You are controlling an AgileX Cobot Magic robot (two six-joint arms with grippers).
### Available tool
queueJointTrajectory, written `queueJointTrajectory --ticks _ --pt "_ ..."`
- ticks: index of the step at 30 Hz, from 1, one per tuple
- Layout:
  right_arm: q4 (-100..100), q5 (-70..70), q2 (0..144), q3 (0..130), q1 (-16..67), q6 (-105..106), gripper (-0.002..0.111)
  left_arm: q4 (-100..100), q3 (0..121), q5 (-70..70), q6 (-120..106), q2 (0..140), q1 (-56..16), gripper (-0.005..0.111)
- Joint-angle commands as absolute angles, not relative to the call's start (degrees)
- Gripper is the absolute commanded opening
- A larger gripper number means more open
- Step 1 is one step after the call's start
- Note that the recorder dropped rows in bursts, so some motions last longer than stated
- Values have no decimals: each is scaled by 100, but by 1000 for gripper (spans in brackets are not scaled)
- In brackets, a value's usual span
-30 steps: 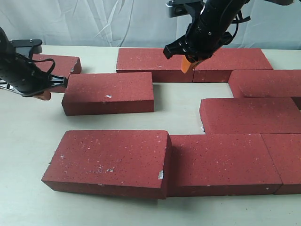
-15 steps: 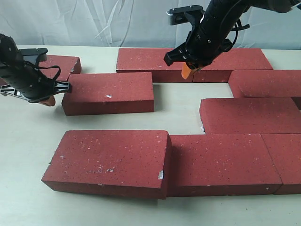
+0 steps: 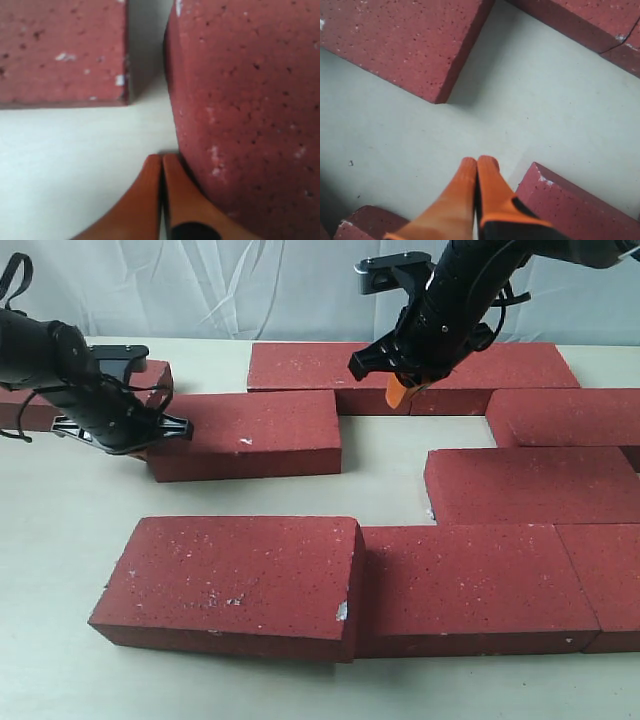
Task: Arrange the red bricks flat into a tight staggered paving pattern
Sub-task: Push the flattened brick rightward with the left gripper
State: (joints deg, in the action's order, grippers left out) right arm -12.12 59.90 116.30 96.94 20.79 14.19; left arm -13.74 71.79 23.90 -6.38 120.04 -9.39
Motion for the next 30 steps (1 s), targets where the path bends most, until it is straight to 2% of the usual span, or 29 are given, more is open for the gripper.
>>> queueJointTrajectory --ticks 1,16,25,30 --pt "-1162 5932 11576 9667 2067 1432 -1 -1586 7214 2442 -657 12101 -1129 0" --pt "-1196 5954 11576 9667 2067 1432 -1 -2009 7214 2279 -1563 12101 -1384 0" --pt "-1318 6062 11576 9667 2067 1432 -1 -1509 7214 2678 -1277 11740 -978 0" --pt "-1890 6071 11576 9667 2141 1432 -1 -888 7214 3120 -410 11635 -826 0"
